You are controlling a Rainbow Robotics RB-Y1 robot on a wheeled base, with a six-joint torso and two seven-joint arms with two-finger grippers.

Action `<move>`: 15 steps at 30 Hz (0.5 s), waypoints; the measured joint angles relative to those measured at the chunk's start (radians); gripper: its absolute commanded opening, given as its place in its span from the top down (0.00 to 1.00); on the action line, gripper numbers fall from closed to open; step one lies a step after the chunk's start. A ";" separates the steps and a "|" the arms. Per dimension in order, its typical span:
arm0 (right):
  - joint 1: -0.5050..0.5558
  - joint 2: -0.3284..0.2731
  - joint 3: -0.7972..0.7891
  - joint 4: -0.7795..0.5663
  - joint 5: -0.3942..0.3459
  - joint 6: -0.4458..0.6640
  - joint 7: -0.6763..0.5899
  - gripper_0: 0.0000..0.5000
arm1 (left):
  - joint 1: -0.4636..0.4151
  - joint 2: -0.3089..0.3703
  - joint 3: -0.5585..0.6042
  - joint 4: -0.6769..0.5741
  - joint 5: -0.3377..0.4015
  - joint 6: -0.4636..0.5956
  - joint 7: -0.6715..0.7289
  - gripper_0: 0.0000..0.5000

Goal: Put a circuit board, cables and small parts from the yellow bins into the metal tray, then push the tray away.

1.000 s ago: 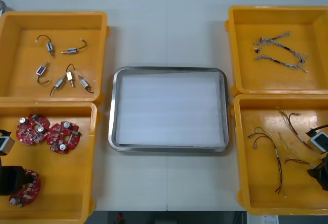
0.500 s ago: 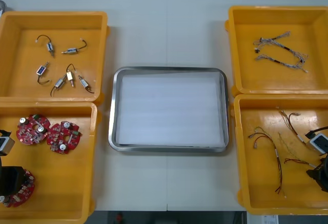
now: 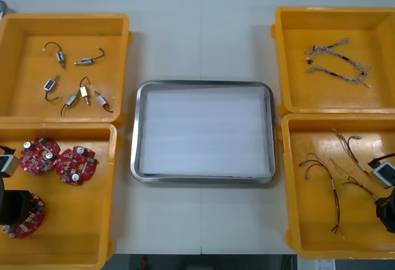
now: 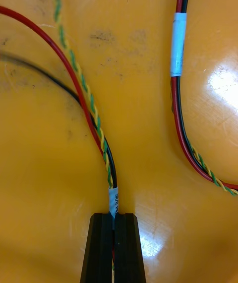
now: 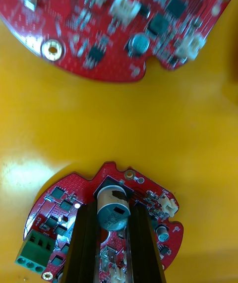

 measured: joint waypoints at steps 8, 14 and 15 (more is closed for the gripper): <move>0.000 -0.006 -0.012 -0.020 -0.028 0.051 0.000 1.00 | -0.059 0.000 0.062 -0.041 0.008 0.148 0.000 1.00; 0.002 -0.006 -0.073 -0.088 -0.045 0.141 0.000 1.00 | -0.092 0.000 0.119 -0.128 0.017 0.267 0.000 1.00; 0.002 -0.006 -0.088 -0.102 -0.048 0.159 0.000 1.00 | -0.099 0.000 0.126 -0.143 0.017 0.287 0.000 1.00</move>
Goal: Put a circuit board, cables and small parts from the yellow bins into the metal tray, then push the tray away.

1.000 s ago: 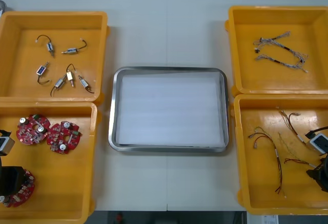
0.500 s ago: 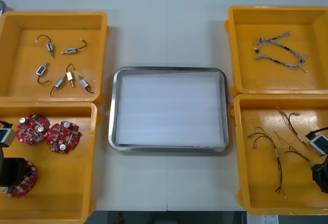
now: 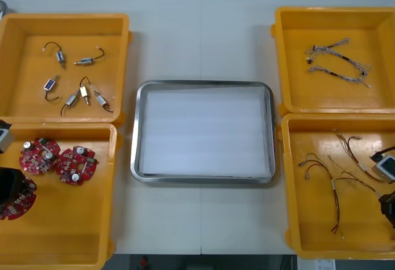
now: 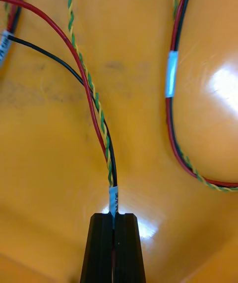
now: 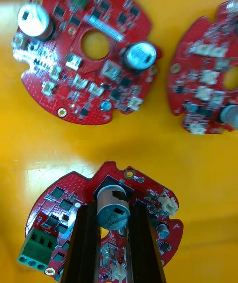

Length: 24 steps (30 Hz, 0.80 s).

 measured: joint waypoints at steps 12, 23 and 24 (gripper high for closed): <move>-0.047 0.000 -0.170 -0.113 -0.115 0.259 0.000 1.00 | -0.159 0.000 0.023 -0.207 0.006 0.289 0.022 1.00; -0.224 0.027 -0.269 -0.132 -0.181 0.560 -0.006 1.00 | -0.458 0.005 -0.177 -0.285 0.040 0.420 0.439 1.00; -0.242 0.035 -0.274 -0.138 -0.177 0.582 -0.008 1.00 | -0.481 0.005 -0.202 -0.285 0.041 0.420 0.441 1.00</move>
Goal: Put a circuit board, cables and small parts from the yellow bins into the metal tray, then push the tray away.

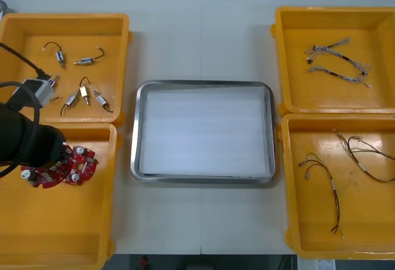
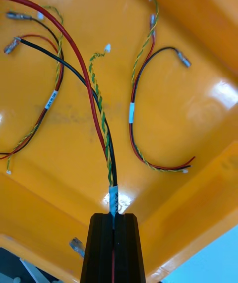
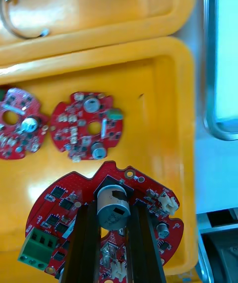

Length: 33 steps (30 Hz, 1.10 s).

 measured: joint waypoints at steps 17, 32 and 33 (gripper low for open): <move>-0.209 0.155 0.011 -0.217 0.128 0.233 -0.200 1.00 | -0.356 -0.080 -0.307 0.127 -0.004 0.004 0.000 1.00; -0.309 0.155 0.116 -0.243 0.155 0.234 -0.296 1.00 | -0.590 -0.326 -0.526 0.400 -0.157 0.004 0.002 1.00; -0.319 0.155 0.119 -0.243 0.155 0.234 -0.296 1.00 | -0.598 -0.344 -0.536 0.417 -0.169 0.004 0.002 1.00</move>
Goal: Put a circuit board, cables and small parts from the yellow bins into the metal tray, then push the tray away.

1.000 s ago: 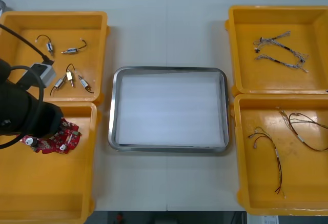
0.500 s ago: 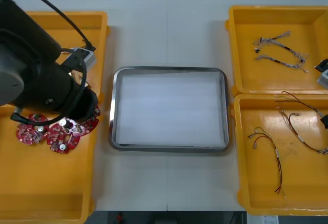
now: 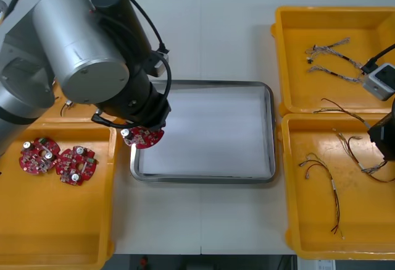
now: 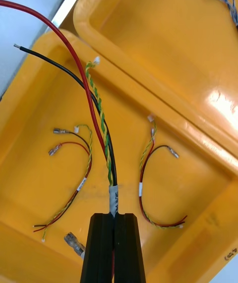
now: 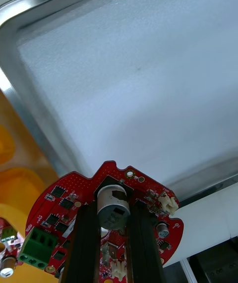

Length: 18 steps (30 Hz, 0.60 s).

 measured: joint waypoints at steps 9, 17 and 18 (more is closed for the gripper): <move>-0.028 0.000 0.005 -0.028 0.023 0.000 0.000 1.00 | -0.020 -0.117 -0.098 0.128 -0.118 -0.064 0.034 1.00; -0.028 0.000 0.006 -0.028 0.024 0.000 0.000 1.00 | -0.020 -0.137 -0.190 0.203 -0.161 -0.139 0.100 1.00; -0.028 0.000 0.006 -0.028 0.024 0.000 0.000 1.00 | -0.020 -0.137 -0.197 0.207 -0.165 -0.144 0.103 1.00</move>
